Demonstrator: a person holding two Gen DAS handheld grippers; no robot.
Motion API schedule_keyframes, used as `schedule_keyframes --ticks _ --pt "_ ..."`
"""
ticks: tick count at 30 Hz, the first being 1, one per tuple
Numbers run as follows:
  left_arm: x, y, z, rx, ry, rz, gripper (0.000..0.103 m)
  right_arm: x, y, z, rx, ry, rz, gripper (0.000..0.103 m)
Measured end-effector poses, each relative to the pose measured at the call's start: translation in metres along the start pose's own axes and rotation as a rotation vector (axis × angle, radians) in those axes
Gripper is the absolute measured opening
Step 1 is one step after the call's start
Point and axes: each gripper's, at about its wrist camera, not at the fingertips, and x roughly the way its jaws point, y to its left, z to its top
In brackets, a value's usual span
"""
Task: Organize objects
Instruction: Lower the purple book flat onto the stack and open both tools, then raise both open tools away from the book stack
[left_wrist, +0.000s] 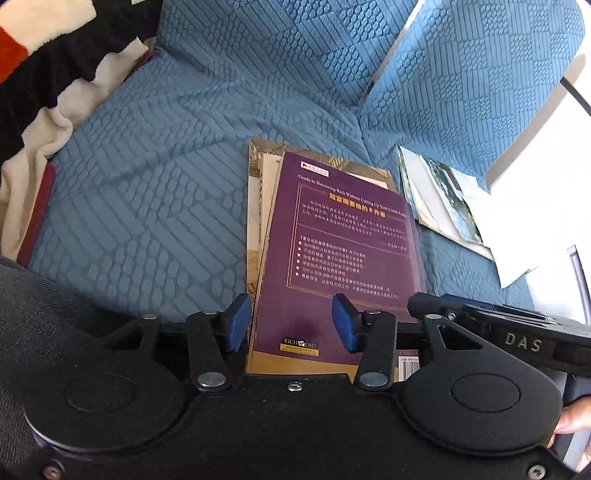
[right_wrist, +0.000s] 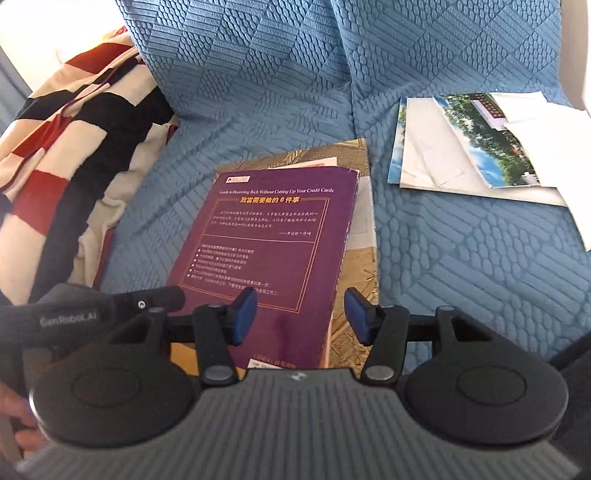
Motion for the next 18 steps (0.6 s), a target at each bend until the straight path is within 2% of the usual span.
schedule_keyframes --ticks 5,18 --pt "0.001 -0.003 -0.003 0.018 0.004 0.005 0.043 0.006 0.006 -0.002 -0.015 -0.008 -0.01 0.055" --pt "-0.004 -0.004 -0.003 -0.025 0.011 -0.032 0.043 0.013 0.01 0.002 -0.073 -0.01 -0.029 0.052"
